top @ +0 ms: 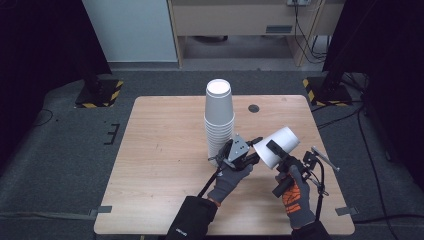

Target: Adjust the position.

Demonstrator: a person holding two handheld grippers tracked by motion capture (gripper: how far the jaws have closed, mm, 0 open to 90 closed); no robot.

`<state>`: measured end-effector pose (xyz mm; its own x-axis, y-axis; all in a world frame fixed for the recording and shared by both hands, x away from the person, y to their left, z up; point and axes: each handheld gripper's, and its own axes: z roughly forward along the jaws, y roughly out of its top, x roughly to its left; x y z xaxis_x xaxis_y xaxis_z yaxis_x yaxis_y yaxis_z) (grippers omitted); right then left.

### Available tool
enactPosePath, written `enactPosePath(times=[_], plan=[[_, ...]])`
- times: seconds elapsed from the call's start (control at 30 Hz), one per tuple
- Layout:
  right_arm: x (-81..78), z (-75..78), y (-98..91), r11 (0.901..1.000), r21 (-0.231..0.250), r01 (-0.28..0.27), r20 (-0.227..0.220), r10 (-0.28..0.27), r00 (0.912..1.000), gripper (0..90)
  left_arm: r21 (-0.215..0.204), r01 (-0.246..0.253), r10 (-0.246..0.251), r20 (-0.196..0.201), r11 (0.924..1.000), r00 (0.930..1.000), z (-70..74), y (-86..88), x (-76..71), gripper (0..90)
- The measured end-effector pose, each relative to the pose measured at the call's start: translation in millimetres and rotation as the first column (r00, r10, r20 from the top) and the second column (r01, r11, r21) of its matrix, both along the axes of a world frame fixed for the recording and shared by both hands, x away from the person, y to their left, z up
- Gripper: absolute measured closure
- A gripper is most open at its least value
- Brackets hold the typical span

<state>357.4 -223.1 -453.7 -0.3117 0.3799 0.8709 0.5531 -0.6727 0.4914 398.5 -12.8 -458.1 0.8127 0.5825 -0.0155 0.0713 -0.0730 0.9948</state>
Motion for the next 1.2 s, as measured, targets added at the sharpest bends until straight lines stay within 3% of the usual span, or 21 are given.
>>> enactPosePath(times=[0.37, 0.7, 1.2], plan=[[2.3, -2.6, -0.5, 0.9998, 0.016, -0.013, -0.014, 0.014, 0.9998, 15.0, 0.001, 0.0, 0.0, 0.003, 1.0, 1.0, -2.5, 4.4, -1.8, 74.6], [5.1, -7.1, 0.8, 0.9996, -0.007, -0.029, -0.027, 0.029, 0.9992, 14.7, 0.019, -0.009, 0.009, 0.031, 0.9998, 0.9995, -4.3, 9.9, -5.2, 80.6], [6.8, -4.5, -4.1, 0.9995, -0.01, -0.03, -0.006, 0.03, 0.9995, 13.9, 0.043, 0.015, -0.017, 0.046, 0.999, 0.9988, 0.4, 15.0, -12.4, 82.4]])
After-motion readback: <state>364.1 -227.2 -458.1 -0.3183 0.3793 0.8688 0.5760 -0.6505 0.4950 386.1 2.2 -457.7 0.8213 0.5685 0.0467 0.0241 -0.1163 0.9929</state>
